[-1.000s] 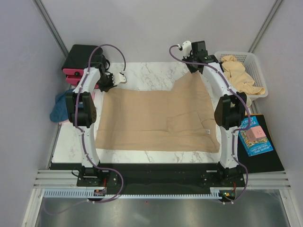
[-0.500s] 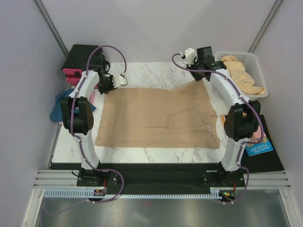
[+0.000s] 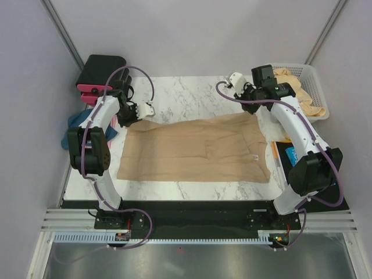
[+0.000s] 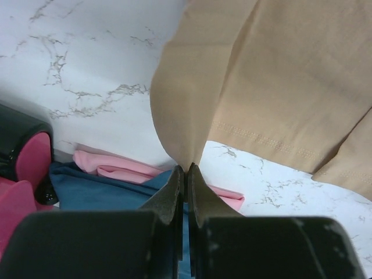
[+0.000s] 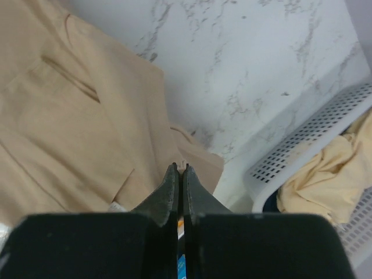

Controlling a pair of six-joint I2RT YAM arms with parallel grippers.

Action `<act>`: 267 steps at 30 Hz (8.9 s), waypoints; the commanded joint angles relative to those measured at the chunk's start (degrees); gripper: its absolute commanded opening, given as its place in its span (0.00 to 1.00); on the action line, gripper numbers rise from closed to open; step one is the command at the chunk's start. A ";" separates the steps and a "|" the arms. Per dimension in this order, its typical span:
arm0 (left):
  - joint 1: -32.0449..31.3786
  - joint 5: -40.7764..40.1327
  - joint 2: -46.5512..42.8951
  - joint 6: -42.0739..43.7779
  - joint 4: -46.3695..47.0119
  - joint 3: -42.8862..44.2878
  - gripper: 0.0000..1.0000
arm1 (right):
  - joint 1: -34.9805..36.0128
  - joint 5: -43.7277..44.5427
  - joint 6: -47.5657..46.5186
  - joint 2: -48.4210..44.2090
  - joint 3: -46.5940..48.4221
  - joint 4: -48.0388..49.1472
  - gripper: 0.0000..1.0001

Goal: Fold and stack the t-shirts
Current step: Fold the other side of the tshirt into a rectangle

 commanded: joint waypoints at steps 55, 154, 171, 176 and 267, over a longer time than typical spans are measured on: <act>1.67 -2.35 -9.72 5.02 0.29 -17.09 0.02 | 13.95 -0.59 -18.84 -16.74 -34.36 -8.15 0.00; -3.43 -2.78 0.73 -3.60 -1.39 -3.21 0.64 | 8.50 -11.58 -10.58 14.29 -14.14 -4.28 0.06; -3.60 -0.94 1.96 -1.67 -1.03 -3.47 0.64 | 13.15 -14.47 -8.74 9.01 -16.78 -9.31 0.03; -3.78 -0.94 2.32 -0.62 -1.12 -3.47 0.64 | 15.35 -15.79 -6.81 8.14 -18.10 -8.69 0.02; -9.67 -2.78 2.85 -4.91 0.99 1.36 0.61 | 9.03 -2.52 -0.30 2.95 -26.36 -0.08 0.00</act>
